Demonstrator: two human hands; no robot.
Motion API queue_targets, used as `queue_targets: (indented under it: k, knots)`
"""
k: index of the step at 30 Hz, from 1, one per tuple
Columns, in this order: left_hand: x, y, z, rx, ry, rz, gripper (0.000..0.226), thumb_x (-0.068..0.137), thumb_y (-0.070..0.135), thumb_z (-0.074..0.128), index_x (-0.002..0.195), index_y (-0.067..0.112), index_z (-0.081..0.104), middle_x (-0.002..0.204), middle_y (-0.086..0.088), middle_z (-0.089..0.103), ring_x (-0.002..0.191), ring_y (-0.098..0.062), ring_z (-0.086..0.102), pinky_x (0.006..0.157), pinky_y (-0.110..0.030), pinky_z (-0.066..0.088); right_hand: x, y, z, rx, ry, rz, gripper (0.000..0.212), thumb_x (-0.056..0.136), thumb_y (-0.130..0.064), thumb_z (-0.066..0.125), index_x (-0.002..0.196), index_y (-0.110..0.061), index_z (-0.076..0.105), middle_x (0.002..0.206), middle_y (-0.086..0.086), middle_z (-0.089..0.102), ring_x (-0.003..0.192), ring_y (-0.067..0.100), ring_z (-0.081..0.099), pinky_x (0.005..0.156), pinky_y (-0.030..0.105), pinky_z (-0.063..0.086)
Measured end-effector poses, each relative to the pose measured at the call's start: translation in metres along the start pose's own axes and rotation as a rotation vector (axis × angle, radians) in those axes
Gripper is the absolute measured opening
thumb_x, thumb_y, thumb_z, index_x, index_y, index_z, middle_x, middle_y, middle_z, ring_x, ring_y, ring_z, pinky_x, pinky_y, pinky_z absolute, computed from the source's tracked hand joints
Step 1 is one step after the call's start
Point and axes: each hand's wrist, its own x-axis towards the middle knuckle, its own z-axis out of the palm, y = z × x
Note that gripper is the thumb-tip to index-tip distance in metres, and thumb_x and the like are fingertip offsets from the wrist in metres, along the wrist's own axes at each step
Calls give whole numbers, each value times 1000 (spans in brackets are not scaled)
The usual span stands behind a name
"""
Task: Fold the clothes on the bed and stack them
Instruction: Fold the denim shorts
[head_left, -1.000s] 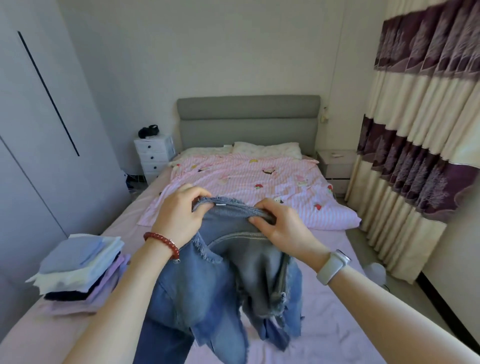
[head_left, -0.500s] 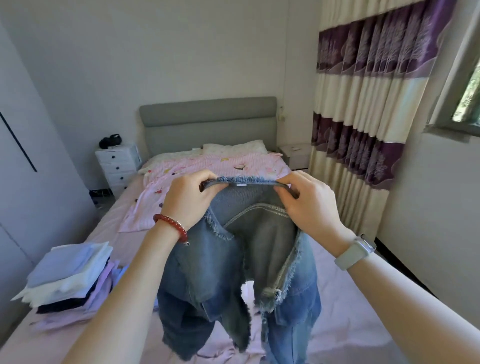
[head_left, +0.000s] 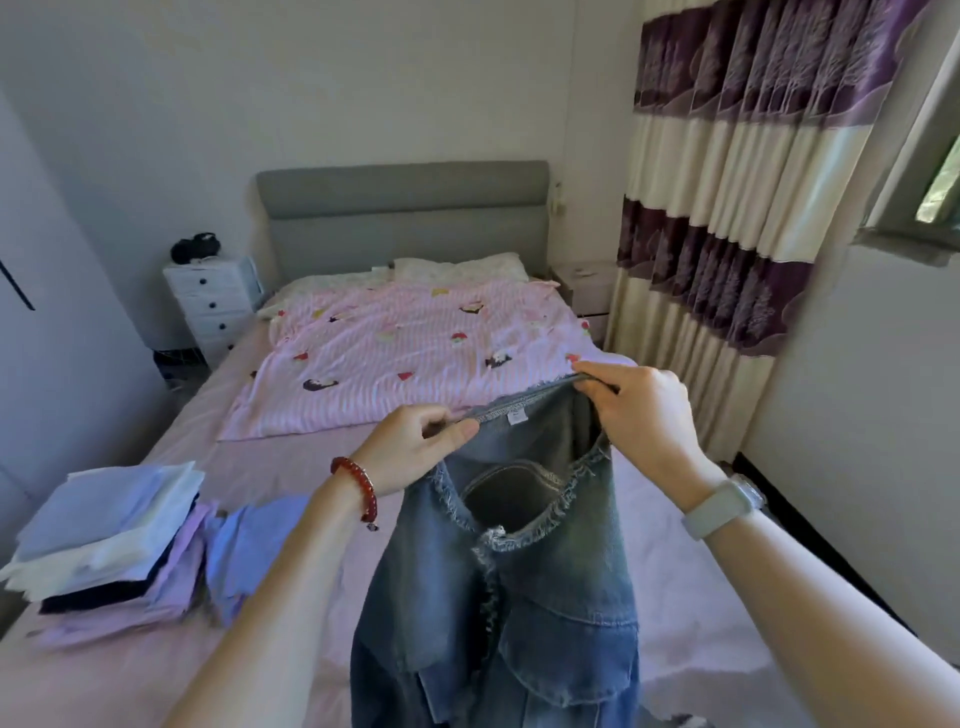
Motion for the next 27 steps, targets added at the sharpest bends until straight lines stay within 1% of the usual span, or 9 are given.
queue_targets:
  k: [4,7,10,13,15,17,19,23,27]
  knots:
    - [44,-38,14,-55,-53,-87,24,90,26,57,70,14,53,64,8,42,57,0,37,60,-19,32,36,32,45,71,-57,113,21,91,-21,58,106,-18,72,97,6,73,87,21,64,62,16,36]
    - [105,-64,17,11,96,-108,34,91,25,57,64,10,43,60,3,33,57,-10,32,56,-26,26,89,53,86,224,-60,182,20,91,-16,57,105,-11,72,92,12,72,81,22,62,71,25,45]
    - [196,-108,17,161,293,-178,37,91,32,57,68,4,48,60,-5,43,62,-21,42,59,-35,27,169,77,153,337,-76,217,20,91,-12,55,98,-2,71,75,14,68,74,29,63,74,39,51]
    - [285,-171,17,301,421,-384,30,90,40,55,88,11,53,85,-7,55,88,-30,52,66,-33,33,242,106,235,497,-273,282,23,93,-8,51,113,-7,62,68,8,61,60,11,63,69,34,55]
    - [322,-221,29,360,378,-537,43,89,41,56,120,12,49,123,-14,49,117,-33,44,90,-38,37,265,133,290,529,-488,326,43,93,-3,46,134,-15,45,81,20,62,73,19,65,75,32,51]
    - [335,-268,50,370,293,-633,53,89,38,56,134,15,40,136,-15,38,126,-33,37,101,-41,34,265,167,340,440,-622,361,52,92,0,42,142,-15,34,90,24,61,85,34,60,89,40,46]
    - [329,-306,81,337,234,-677,51,91,35,54,135,15,40,138,-13,37,127,-31,36,103,-40,33,249,205,380,387,-680,443,46,91,2,39,136,-8,42,89,11,57,81,26,53,88,43,48]
    - [288,-356,156,207,114,-776,47,92,30,53,134,13,42,140,-11,37,131,-26,34,106,-39,32,174,277,418,257,-780,720,38,94,-2,40,131,-6,45,102,5,52,81,18,48,65,15,37]
    - [252,-382,226,164,-45,-776,48,93,28,53,136,12,39,140,-10,36,131,-25,33,105,-37,32,85,325,432,73,-783,940,50,94,-14,49,140,-6,33,134,19,43,114,32,49,93,37,43]
